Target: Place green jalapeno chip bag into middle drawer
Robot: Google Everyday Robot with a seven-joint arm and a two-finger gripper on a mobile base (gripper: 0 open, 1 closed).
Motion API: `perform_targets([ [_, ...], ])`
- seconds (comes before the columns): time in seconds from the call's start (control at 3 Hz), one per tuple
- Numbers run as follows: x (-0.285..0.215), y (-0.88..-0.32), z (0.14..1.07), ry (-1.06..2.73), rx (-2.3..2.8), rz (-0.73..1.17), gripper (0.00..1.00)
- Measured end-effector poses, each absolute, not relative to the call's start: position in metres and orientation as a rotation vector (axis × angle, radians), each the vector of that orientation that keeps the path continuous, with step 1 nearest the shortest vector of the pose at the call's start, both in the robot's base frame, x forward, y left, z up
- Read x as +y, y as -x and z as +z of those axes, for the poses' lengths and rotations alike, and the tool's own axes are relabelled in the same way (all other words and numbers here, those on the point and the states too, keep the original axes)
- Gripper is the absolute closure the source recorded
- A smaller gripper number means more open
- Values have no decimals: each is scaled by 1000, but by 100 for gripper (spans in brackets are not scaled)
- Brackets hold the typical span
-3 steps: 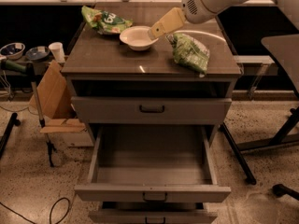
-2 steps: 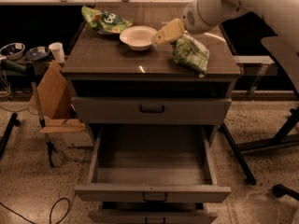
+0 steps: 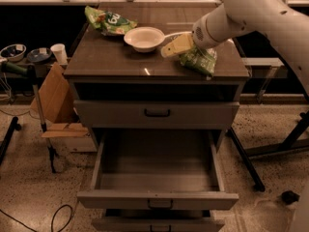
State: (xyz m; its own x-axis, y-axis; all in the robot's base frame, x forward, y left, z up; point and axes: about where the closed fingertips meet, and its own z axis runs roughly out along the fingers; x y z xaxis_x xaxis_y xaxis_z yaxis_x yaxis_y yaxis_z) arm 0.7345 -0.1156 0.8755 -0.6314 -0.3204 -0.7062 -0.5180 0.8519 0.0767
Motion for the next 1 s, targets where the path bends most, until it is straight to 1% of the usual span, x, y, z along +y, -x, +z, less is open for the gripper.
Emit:
perform_targets([
  [0.33, -118, -740, 870, 612, 2283, 373, 19],
  [1.0, -112, -741, 886, 659, 2253, 396, 65],
])
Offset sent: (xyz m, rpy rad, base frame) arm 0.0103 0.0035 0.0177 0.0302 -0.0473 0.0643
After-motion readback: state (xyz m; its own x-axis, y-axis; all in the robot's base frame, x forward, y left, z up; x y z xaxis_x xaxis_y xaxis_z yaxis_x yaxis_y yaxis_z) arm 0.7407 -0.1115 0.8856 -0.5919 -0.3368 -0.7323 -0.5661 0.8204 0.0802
